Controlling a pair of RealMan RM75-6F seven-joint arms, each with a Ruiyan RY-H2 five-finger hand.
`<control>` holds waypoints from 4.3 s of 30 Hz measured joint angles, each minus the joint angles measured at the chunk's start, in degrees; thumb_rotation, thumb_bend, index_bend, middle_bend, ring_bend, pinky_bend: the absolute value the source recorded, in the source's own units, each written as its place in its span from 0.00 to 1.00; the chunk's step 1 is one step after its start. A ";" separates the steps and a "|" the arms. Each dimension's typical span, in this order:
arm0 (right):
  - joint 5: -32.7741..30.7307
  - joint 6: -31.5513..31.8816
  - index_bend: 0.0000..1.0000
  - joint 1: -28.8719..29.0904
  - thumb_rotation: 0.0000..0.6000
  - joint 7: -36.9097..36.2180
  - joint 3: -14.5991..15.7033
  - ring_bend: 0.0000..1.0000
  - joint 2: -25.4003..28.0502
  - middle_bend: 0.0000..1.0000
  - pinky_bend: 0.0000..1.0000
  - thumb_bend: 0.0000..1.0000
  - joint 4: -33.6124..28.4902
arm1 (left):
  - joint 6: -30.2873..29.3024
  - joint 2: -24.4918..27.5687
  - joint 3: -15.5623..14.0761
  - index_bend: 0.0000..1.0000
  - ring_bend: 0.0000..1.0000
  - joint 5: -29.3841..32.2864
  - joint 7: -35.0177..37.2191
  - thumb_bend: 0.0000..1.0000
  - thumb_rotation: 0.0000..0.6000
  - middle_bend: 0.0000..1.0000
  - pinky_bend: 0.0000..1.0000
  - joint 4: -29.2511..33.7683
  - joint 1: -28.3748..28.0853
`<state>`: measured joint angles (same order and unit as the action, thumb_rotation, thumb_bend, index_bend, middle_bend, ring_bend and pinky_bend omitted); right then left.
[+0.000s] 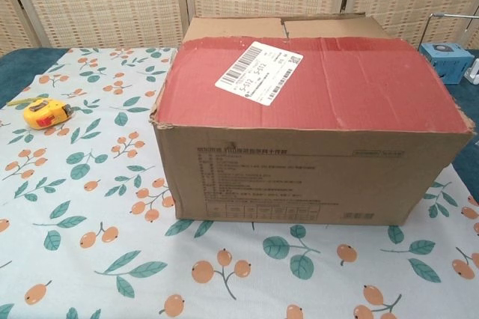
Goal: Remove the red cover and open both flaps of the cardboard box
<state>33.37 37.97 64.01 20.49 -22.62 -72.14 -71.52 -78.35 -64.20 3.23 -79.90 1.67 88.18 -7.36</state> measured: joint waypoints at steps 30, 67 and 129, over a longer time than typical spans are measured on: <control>36.84 -33.71 0.03 -36.51 1.00 -70.32 -23.80 0.16 14.36 0.02 0.04 0.39 -28.75 | 1.68 -1.32 0.14 0.00 0.00 1.96 -5.19 0.38 1.00 0.00 0.00 0.85 -1.02; -2.17 -76.51 0.03 -42.07 1.00 -25.31 -44.89 0.21 -1.04 0.03 0.24 0.39 -4.65 | 2.05 -1.29 0.04 0.00 0.00 1.82 -5.02 0.38 1.00 0.00 0.00 0.85 -1.42; 11.50 -53.46 0.29 -82.18 0.97 8.39 -60.34 0.03 9.20 0.00 0.00 0.39 -55.09 | 1.25 -0.66 -0.36 0.00 0.00 0.95 -4.73 0.38 1.00 0.00 0.00 2.39 -1.17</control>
<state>44.87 -15.49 -18.17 28.88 -82.96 -62.94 -126.61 -77.09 -64.86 2.87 -78.95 -3.06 90.57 -8.53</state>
